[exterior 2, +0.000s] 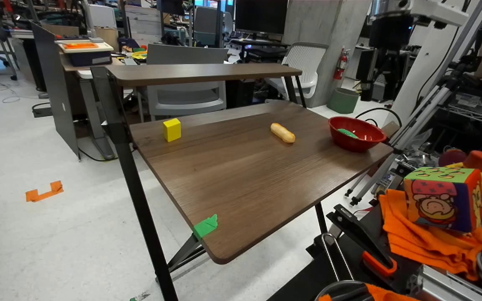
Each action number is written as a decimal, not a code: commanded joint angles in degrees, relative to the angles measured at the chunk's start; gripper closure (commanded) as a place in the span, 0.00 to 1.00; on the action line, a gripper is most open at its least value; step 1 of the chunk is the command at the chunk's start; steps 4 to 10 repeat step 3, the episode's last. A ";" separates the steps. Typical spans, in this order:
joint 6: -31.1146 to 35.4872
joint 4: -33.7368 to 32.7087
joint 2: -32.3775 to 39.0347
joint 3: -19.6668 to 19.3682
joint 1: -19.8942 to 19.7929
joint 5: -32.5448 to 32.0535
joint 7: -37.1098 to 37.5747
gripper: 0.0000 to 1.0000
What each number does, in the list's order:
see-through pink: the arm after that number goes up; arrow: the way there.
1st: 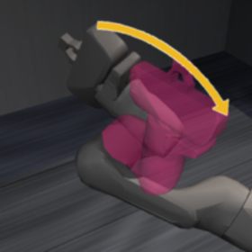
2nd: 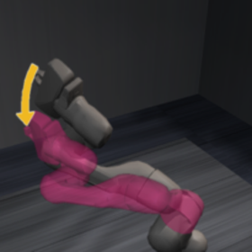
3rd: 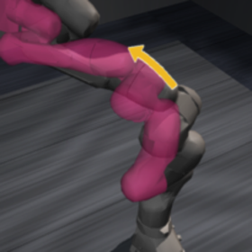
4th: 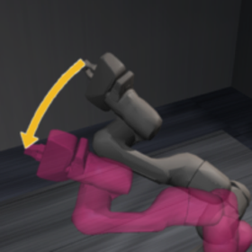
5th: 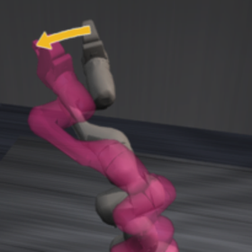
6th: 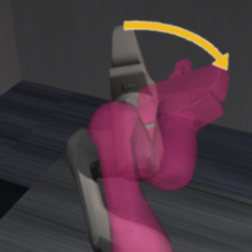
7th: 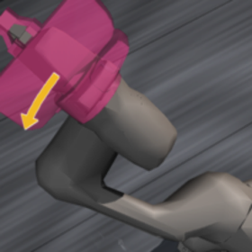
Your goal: Put the green object in the bowl
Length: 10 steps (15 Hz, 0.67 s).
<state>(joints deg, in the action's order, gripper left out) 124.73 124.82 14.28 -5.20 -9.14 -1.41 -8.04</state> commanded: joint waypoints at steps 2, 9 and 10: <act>-0.13 2.16 -2.78 -0.21 0.48 0.60 -0.10 0.00; -0.13 2.63 -3.16 -0.22 0.49 0.65 -0.12 0.00; -0.13 2.63 -3.16 -0.22 0.49 0.65 -0.12 0.00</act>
